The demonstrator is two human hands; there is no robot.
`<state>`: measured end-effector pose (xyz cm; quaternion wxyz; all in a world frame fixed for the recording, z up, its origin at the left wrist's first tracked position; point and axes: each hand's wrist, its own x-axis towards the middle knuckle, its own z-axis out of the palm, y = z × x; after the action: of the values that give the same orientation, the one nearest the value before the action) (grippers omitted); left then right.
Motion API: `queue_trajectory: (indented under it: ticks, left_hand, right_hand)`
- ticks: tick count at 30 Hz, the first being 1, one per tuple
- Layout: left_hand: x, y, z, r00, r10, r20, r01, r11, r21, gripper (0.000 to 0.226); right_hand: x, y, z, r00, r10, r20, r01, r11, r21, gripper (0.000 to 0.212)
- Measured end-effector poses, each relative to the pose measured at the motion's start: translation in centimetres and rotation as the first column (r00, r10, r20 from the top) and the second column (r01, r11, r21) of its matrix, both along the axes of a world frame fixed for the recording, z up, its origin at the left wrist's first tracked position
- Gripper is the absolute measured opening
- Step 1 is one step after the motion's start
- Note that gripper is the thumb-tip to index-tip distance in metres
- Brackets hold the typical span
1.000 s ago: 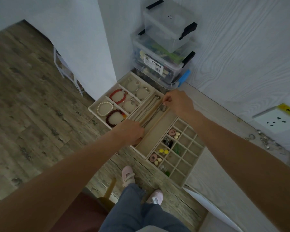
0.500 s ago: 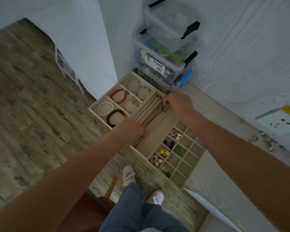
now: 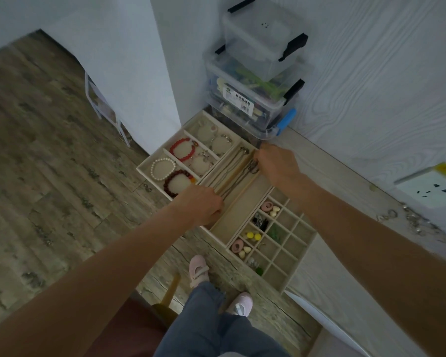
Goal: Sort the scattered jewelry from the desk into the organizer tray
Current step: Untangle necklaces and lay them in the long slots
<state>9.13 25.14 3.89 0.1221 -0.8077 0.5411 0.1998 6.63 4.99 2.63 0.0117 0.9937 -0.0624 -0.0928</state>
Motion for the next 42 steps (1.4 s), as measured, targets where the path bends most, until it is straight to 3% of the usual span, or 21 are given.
queue_trajectory:
  ticks: [9, 16, 22, 31, 42]
  left_hand:
    - [0.0, 0.6, -0.1, 1.000, -0.010, -0.013, 0.010, 0.999, 0.032, 0.025]
    - [-0.4, 3.0, -0.6, 0.989, 0.109, -0.097, -0.120, 0.987, -0.108, 0.027]
    - [-1.1, 3.8, -0.7, 0.990, 0.109, -0.084, -0.113, 0.993, -0.042, 0.035]
    - [-1.8, 4.3, -0.5, 0.987, 0.144, -0.073, -0.152, 0.980, -0.128, 0.033]
    - [-2.0, 4.3, -1.3, 0.986, 0.141, -0.093, -0.149, 0.984, -0.093, 0.037]
  right_hand:
    - [-0.3, 0.4, 0.3, 0.989, -0.056, -0.135, 0.059, 0.998, 0.019, 0.019]
    - [-1.2, 1.0, -0.2, 0.992, -0.072, -0.100, 0.079, 0.995, 0.067, 0.023]
    - [-1.7, 1.9, -1.2, 0.991, -0.007, -0.135, 0.021, 0.994, 0.103, 0.023]
    - [-1.8, 2.5, -0.3, 0.991, -0.022, -0.133, 0.028, 0.999, 0.045, 0.021]
    - [-1.7, 3.0, -0.4, 0.990, 0.054, -0.131, -0.044, 0.996, 0.077, 0.022]
